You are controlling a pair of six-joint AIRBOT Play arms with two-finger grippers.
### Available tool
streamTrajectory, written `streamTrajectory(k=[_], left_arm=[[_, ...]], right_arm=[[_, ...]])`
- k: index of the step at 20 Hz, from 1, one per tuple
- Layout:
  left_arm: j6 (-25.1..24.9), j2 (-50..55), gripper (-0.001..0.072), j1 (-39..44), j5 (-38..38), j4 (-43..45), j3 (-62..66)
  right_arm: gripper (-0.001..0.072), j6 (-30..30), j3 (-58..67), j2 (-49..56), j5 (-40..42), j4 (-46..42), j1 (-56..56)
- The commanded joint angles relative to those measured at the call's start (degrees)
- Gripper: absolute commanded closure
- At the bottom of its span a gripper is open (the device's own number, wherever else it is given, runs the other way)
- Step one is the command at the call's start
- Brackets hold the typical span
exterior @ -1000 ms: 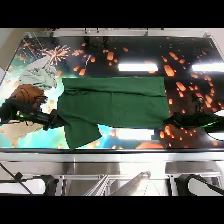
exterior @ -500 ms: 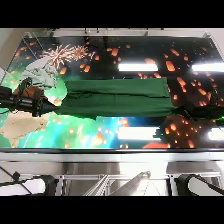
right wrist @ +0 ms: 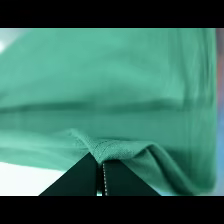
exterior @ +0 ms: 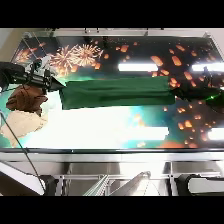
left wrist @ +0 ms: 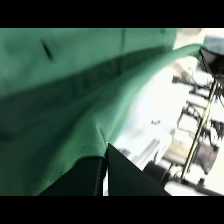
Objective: Fold the shirts.
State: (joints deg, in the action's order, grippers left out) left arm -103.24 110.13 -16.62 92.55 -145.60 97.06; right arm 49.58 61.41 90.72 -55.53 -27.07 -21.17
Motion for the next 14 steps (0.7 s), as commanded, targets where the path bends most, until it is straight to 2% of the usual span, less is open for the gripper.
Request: streamTrajectory(k=[1, 5, 10, 11, 12, 13, 14], left_arm=[[5.1, 8.7, 0.0677, 0.2, -0.2, 0.0, 10.8], [6.5, 17.6, 0.0678, 2.4, 0.9, 0.1, 19.5], [6.8, 22.3, 0.0676, 2.8, -3.0, 0.1, 20.6], [6.8, 22.4, 0.0586, 2.8, -3.4, 0.1, 20.5], [6.8, 22.3, 0.0295, 2.8, -3.3, -0.2, 20.5], [6.8, 21.9, 0.0007, 2.8, -2.7, -1.6, 20.6], [6.8, 21.2, -0.0002, 2.3, -2.6, -2.7, 20.6]], right_arm=[[0.0687, -0.1, 8.0, 8.3, 1.6, 0.3, 0.6], [0.0687, -1.1, 9.7, 13.4, 2.9, 0.3, 1.5], [0.0687, -4.4, 9.9, 14.5, 4.7, 0.3, 2.3], [0.0686, -4.5, 9.9, 14.5, 4.6, 0.3, 2.3], [0.0627, -4.4, 10.1, 14.5, 3.5, 0.2, 2.3], [0.0410, -4.4, 10.8, 14.5, 0.7, -0.9, 1.8], [0.0373, -3.6, 12.4, 14.3, -3.0, -3.9, 1.2]])
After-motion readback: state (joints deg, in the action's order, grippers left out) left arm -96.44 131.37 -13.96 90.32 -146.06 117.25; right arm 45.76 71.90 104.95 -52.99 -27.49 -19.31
